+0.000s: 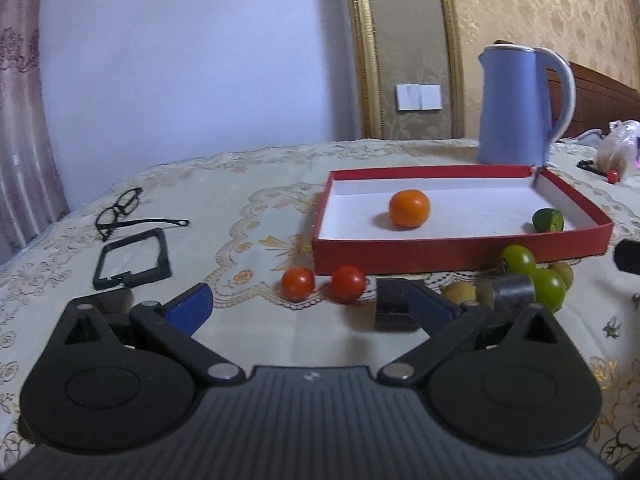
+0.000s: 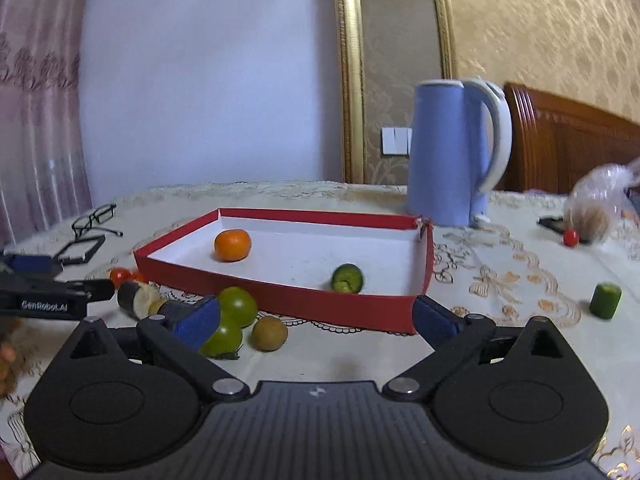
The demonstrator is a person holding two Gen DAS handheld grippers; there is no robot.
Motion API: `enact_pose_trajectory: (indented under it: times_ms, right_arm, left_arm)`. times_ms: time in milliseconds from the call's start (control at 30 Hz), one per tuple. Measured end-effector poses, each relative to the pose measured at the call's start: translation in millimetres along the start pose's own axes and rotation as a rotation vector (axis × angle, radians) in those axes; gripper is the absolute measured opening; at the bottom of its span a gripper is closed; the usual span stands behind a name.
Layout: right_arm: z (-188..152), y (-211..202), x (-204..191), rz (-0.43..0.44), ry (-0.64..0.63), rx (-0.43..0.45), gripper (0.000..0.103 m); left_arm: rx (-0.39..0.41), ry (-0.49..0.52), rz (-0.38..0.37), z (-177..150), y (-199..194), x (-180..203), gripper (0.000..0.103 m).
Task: Organize fruits
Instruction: 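Grasp a dark cylindrical slice with the left tool while the right tool grasps a brown round fruit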
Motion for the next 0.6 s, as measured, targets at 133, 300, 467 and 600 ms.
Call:
enact_pose_trajectory:
  times_ms: [133,300,467,600]
  right_arm:
    - [-3,4,-3,-0.022,-0.019,-0.033,0.103]
    - [-4,7,5,0.021,0.041,-0.058,0.103]
    - [-4,13,-3,-0.002,-0.156,-0.073,0.093]
    - [-3,26,-9,0.078,-0.265,-0.130,0.064]
  left_arm:
    - [0.002,0.022,0.008,-1,2,5,0.099]
    - [-0.035,0.018,0.051,-3,9,1,0.103]
    - [-0.060,-0.008,0.041,-5,13,-5,0.103]
    - [-0.067,-0.010,0.046,-6,14,-6,0.103]
Point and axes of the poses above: each gripper's, at about its wrist camera, not at the fingertips, and y roughly the way its jaws point, x to its right, z to its top, the point moved 6 cm from there along y, roughly the way its jaws point, and after that the axes turned 3 degrees about y, right-handed, at the moved point
